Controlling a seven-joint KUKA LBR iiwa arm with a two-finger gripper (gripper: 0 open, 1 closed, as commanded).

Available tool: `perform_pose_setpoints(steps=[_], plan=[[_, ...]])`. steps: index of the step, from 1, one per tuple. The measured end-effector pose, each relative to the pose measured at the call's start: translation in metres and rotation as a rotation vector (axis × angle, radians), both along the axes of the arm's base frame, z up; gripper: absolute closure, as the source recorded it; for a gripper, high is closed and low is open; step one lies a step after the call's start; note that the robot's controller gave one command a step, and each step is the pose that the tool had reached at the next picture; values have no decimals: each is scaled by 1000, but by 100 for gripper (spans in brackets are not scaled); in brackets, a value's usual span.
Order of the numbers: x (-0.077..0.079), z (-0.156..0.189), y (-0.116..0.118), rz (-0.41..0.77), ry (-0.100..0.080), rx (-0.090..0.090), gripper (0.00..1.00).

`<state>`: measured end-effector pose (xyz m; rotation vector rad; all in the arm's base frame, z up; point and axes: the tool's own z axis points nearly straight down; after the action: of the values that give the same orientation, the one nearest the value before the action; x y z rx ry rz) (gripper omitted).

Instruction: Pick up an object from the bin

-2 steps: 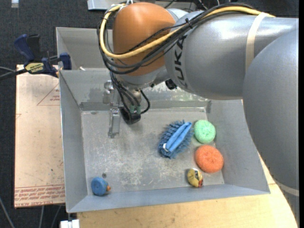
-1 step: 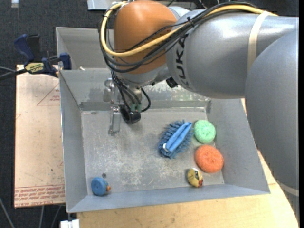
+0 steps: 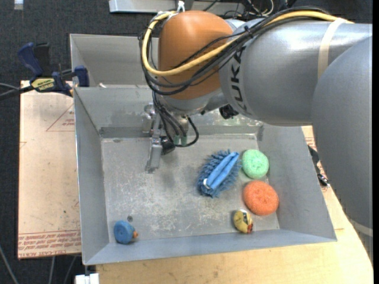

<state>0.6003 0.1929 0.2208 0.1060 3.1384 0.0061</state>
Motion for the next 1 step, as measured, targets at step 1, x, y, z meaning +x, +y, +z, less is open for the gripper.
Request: perform_pose_setpoints(steps=[1], plan=[[1,-8,-11,-26,-2,-1,0]])
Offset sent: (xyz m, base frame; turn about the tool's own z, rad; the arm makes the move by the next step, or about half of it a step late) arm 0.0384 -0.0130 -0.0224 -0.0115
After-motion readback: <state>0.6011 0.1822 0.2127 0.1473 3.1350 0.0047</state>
